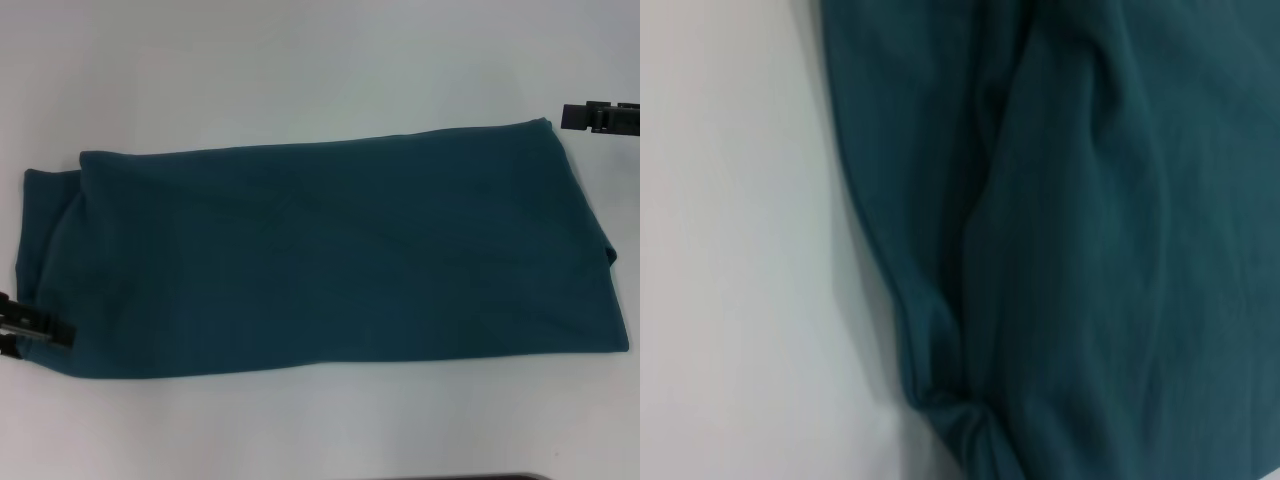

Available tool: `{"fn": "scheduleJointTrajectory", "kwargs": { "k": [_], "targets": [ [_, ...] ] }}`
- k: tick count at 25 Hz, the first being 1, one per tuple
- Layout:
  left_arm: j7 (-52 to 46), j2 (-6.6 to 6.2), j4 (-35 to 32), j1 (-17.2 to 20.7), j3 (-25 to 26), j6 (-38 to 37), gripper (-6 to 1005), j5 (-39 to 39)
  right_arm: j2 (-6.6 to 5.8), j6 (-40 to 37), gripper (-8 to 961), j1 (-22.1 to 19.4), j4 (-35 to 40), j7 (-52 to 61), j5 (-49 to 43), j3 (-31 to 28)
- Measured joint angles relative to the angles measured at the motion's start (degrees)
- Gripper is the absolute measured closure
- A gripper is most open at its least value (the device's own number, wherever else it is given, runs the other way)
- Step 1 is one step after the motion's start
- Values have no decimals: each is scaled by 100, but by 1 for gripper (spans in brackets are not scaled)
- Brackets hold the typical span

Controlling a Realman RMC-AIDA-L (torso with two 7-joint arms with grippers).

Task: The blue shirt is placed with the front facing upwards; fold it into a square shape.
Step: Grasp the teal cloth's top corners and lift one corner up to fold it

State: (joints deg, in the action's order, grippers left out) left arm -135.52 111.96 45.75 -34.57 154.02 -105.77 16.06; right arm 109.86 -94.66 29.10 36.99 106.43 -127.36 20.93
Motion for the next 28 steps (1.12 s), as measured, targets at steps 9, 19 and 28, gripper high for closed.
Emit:
{"fn": "scheduleJointTrajectory", "kwargs": {
  "k": [9,19,28],
  "targets": [
    [-5,-69,27,118,-5,35,113,-31,0,26,40,10,-16,6,0,-2],
    [-91,-121,-22,208,-154,-51,114,-192,0,27,40,26,-4,44,0,-2],
    [-132,-78,-152,153,-299,-97,115,-204,-1,30,41,31,1,58,0,-2]
  ]
}}
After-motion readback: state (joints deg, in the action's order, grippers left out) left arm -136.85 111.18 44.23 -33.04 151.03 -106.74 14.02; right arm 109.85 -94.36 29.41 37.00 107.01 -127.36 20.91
